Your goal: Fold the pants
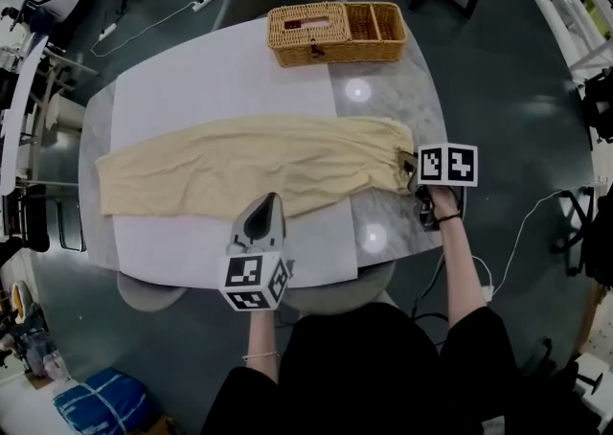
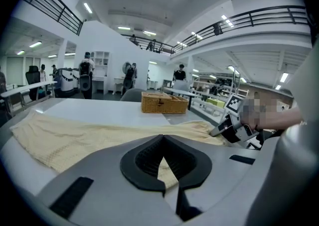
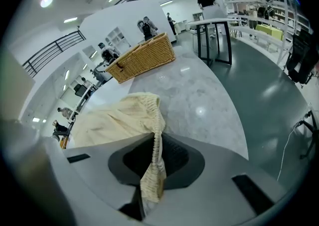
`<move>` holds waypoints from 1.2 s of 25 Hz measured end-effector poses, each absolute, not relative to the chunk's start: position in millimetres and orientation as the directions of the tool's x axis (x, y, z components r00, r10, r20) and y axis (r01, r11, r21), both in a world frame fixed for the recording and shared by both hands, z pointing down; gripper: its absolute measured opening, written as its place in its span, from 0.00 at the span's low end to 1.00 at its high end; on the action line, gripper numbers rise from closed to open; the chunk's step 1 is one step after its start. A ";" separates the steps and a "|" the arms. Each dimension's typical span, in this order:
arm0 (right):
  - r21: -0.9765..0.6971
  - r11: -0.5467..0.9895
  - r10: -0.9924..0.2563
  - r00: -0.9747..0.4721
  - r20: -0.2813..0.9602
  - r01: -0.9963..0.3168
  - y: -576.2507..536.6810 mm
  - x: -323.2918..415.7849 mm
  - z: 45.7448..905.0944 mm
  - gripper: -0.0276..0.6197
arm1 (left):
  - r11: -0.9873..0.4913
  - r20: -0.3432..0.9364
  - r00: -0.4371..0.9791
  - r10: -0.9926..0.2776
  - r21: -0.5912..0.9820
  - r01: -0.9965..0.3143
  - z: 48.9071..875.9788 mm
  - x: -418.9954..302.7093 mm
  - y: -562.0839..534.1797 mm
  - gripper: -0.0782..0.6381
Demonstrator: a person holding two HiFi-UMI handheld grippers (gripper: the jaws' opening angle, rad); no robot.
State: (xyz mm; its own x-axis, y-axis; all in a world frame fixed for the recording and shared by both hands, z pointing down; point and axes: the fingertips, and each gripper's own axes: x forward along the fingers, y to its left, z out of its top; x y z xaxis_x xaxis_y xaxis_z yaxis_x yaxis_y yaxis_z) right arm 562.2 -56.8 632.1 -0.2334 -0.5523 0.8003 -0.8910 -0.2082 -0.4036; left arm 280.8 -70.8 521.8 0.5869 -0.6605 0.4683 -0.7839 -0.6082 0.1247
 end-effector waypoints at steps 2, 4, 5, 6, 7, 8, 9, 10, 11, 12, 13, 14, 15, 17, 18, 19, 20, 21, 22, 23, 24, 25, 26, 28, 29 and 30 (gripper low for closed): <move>-0.426 -0.217 -0.556 -0.248 0.794 -0.879 -57.2 563.3 627.9 0.11 | -0.601 0.468 0.579 -0.668 0.121 -0.790 520.3 277.6 -69.7 0.13; -0.449 -0.223 -0.565 -0.261 0.782 -0.865 -58.9 563.7 621.0 0.10 | -0.593 0.465 0.571 -0.677 0.115 -0.797 517.3 273.9 -68.4 0.13; -0.459 -0.223 -0.572 -0.266 0.776 -0.860 -60.3 563.6 616.9 0.10 | -0.589 0.463 0.567 -0.682 0.112 -0.800 515.1 272.2 -67.9 0.13; -0.467 -0.223 -0.577 -0.270 0.771 -0.856 -61.6 563.3 612.5 0.10 | -0.586 0.459 0.563 -0.687 0.107 -0.803 512.8 270.7 -67.4 0.13; -0.474 -0.222 -0.581 -0.275 0.766 -0.852 -62.6 562.8 608.2 0.10 | -0.584 0.456 0.559 -0.692 0.102 -0.806 510.5 269.1 -67.0 0.13; -0.481 -0.220 -0.584 -0.281 0.762 -0.849 -63.2 561.7 603.7 0.10 | -0.581 0.453 0.555 -0.698 0.096 -0.808 508.4 267.1 -66.5 0.13; -0.489 -0.216 -0.587 -0.288 0.757 -0.845 -63.7 560.1 598.8 0.10 | -0.577 0.450 0.550 -0.703 0.091 -0.812 506.3 264.8 -65.8 0.13; -0.498 -0.210 -0.590 -0.297 0.751 -0.841 -64.2 558.1 593.4 0.10 | -0.573 0.446 0.546 -0.709 0.087 -0.815 504.1 262.1 -65.0 0.13; -0.508 -0.203 -0.593 -0.308 0.744 -0.837 -64.9 555.9 587.7 0.10 | -0.568 0.443 0.541 -0.715 0.084 -0.819 501.8 259.4 -64.3 0.13; -0.519 -0.195 -0.597 -0.319 0.736 -0.833 -65.9 553.9 581.6 0.10 | -0.563 0.438 0.537 -0.721 0.081 -0.822 499.5 256.8 -63.7 0.13; -0.528 -0.186 -0.600 -0.330 0.728 -0.828 -67.1 551.9 575.5 0.10 | -0.558 0.434 0.533 -0.727 0.079 -0.826 497.3 254.3 -63.0 0.13; -0.538 -0.177 -0.603 -0.342 0.721 -0.824 -68.0 549.8 569.4 0.10 | -0.553 0.430 0.529 -0.732 0.078 -0.829 495.3 252.1 -62.2 0.13; -0.548 -0.168 -0.604 -0.354 0.714 -0.820 -68.6 547.6 563.5 0.10 | -0.549 0.425 0.526 -0.737 0.079 -0.832 493.4 250.0 -61.5 0.13; -0.567 -0.151 -0.605 -0.378 0.701 -0.810 -69.8 542.2 552.4 0.10 | -0.540 0.416 0.521 -0.746 0.081 -0.838 489.2 245.3 -61.3 0.13; -0.575 -0.143 -0.605 -0.388 0.695 -0.806 -70.4 539.0 547.0 0.10 | -0.536 0.410 0.519 -0.750 0.082 -0.840 486.7 242.7 -61.7 0.13; -0.584 -0.135 -0.607 -0.399 0.687 -0.800 -71.0 535.4 541.3 0.10 | -0.533 0.405 0.518 -0.754 0.083 -0.842 483.9 239.8 -62.4 0.13; -0.595 -0.126 -0.610 -0.411 0.678 -0.794 -71.8 531.2 535.4 0.10 | -0.531 0.399 0.517 -0.757 0.085 -0.843 481.3 236.4 -63.1 0.13; -0.609 -0.118 -0.613 -0.424 0.666 -0.785 -73.0 526.6 529.6 0.10 | -0.529 0.394 0.517 -0.760 0.087 -0.844 478.8 232.7 -64.0 0.13; -0.623 -0.111 -0.618 -0.438 0.653 -0.774 -74.3 522.1 524.2 0.10 | -0.526 0.388 0.516 -0.763 0.089 -0.846 476.7 228.6 -64.9 0.13; -0.638 -0.105 -0.623 -0.450 0.640 -0.763 -75.5 517.9 519.4 0.10 | -0.524 0.383 0.515 -0.767 0.092 -0.847 475.2 224.4 -65.7 0.13; -0.652 -0.099 -0.629 -0.461 0.626 -0.751 -76.5 513.8 514.9 0.10 | -0.521 0.378 0.515 -0.769 0.094 -0.848 474.1 220.2 -66.4 0.13; -0.666 -0.093 -0.635 -0.472 0.612 -0.740 -77.3 509.5 510.4 0.10 | -0.521 0.374 0.515 -0.771 0.096 -0.848 473.1 215.8 -67.2 0.13; -0.679 -0.087 -0.641 -0.481 0.599 -0.729 -78.0 504.7 505.7 0.10 | -0.521 0.371 0.516 -0.772 0.095 -0.848 472.0 211.1 -68.2 0.13; -0.697 -0.081 -0.651 -0.491 0.578 -0.713 -78.9 494.8 496.5 0.10 | -0.527 0.364 0.523 -0.771 0.096 -0.844 468.5 200.9 -70.2 0.13; -0.698 -0.081 -0.657 -0.489 0.574 -0.711 -79.4 490.1 492.3 0.10 | -0.533 0.359 0.529 -0.769 0.098 -0.841 466.3 195.3 -71.2 0.13; -0.697 -0.080 -0.663 -0.483 0.571 -0.713 -80.1 484.7 488.3 0.10 | -0.539 0.355 0.536 -0.766 0.100 -0.837 464.2 188.8 -72.4 0.13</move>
State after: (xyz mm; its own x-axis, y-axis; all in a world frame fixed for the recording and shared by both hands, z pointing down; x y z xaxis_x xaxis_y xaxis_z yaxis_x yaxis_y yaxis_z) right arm 484.7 -80.1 488.3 -0.4832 -0.6634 0.5713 -0.7130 -0.0805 -0.6965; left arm 188.8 -72.4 464.2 0.5357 -0.7661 0.3552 -0.8366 -0.5386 0.0999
